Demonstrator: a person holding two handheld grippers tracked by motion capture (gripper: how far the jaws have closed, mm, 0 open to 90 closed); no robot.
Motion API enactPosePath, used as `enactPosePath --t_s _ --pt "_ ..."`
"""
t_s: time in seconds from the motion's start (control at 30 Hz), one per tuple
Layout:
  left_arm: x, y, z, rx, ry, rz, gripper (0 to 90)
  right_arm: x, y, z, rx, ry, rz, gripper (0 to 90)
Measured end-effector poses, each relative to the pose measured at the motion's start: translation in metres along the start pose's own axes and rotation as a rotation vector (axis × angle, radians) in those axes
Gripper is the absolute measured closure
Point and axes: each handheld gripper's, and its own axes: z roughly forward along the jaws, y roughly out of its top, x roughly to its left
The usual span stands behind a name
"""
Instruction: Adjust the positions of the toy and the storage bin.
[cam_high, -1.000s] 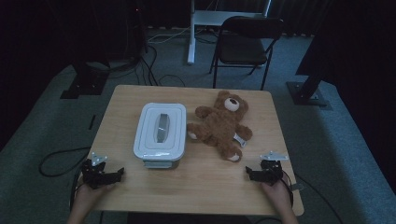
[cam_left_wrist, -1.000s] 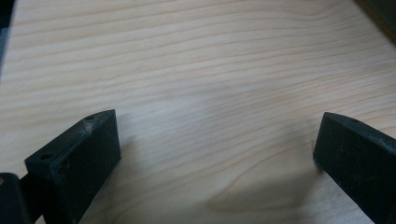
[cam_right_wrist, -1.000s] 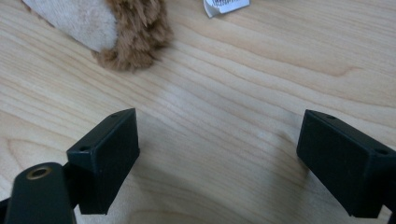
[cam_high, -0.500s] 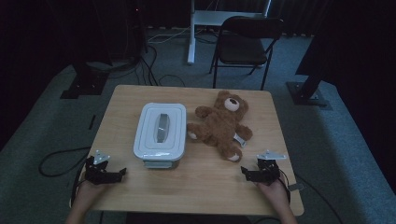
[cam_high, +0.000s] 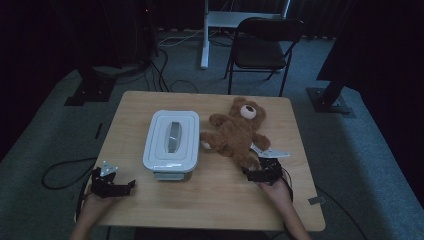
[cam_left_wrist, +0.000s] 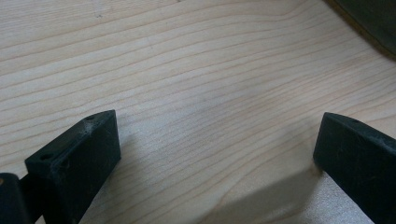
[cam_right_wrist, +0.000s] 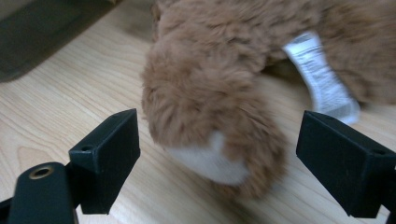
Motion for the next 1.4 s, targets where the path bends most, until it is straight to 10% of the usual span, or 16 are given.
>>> enactPosePath --t_s 0.83,1.4 --pt "-0.001 -0.001 -0.001 -0.001 0.008 -0.009 1.0 0.001 -0.004 0.016 0.034 -0.063 0.022 58.3" --pt "-0.001 -0.001 -0.001 0.000 0.008 -0.007 1.0 -0.026 -0.012 -0.015 0.030 -0.125 0.066 61.6"
